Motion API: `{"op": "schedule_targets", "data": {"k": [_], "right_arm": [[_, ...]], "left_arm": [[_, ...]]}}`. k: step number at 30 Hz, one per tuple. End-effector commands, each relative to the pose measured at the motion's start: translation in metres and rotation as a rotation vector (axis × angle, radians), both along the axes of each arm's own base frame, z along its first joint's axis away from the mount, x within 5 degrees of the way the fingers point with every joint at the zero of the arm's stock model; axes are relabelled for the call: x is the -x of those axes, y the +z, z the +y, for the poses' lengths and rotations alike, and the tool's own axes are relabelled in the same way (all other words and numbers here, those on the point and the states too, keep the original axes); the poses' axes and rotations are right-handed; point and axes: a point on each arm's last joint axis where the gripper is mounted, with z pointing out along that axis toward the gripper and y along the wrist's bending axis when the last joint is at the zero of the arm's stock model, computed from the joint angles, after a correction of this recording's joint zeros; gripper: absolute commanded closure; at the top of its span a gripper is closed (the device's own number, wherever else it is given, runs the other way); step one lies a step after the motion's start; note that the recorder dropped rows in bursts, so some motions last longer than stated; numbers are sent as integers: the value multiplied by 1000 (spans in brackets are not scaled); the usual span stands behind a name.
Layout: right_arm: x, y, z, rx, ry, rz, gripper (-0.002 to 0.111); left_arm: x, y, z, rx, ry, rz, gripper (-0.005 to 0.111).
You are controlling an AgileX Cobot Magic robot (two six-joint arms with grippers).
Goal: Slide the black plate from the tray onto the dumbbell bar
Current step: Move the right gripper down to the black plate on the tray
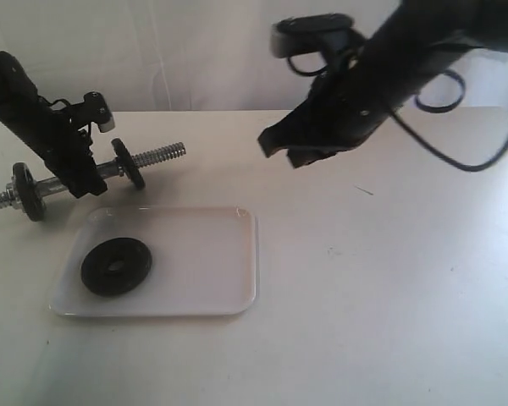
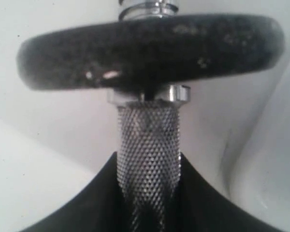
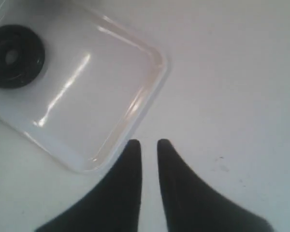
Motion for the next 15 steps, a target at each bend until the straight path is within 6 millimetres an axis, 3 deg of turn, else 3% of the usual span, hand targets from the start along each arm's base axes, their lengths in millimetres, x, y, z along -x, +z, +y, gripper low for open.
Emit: {"op": "schedule_targets", "data": {"k": [1,5,7,15], "right_arm": [[-13,-23,46,62,128,109,67],[-22,-43,85,84,211,124,32],[-23,-55,104,90,245,128,23],[-23,-81,172,71,312,112,21]], "left_arm": [[1,25,1,62,23,-33,107],[1,25,1,62,23,-33,107],[1,25,1,62,23,-31,107],[2,24,1,63,21,-27,107]]}}
